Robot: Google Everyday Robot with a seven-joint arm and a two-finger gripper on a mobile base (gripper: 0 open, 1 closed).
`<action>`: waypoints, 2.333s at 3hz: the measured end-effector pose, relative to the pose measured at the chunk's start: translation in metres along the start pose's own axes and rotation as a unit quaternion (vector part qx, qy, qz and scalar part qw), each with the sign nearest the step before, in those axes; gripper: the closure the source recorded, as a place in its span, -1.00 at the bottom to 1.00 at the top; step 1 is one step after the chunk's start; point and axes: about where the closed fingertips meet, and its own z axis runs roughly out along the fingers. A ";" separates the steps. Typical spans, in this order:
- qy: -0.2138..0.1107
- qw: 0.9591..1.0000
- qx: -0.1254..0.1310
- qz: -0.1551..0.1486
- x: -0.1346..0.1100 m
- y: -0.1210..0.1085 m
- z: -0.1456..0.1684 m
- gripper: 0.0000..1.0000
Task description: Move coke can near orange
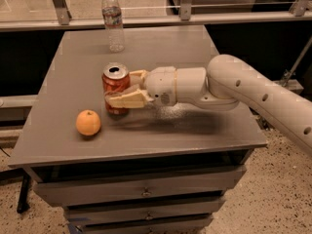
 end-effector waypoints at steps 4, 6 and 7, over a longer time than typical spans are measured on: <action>0.021 0.999 -0.033 0.018 0.009 0.011 0.016 -0.73; 0.026 0.998 -0.049 0.022 0.010 0.015 0.015 -1.00; 0.023 0.998 -0.053 0.018 0.006 0.012 -0.003 -1.00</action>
Offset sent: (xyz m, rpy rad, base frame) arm -0.0073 0.0138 -0.0138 -0.0350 0.0556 0.0368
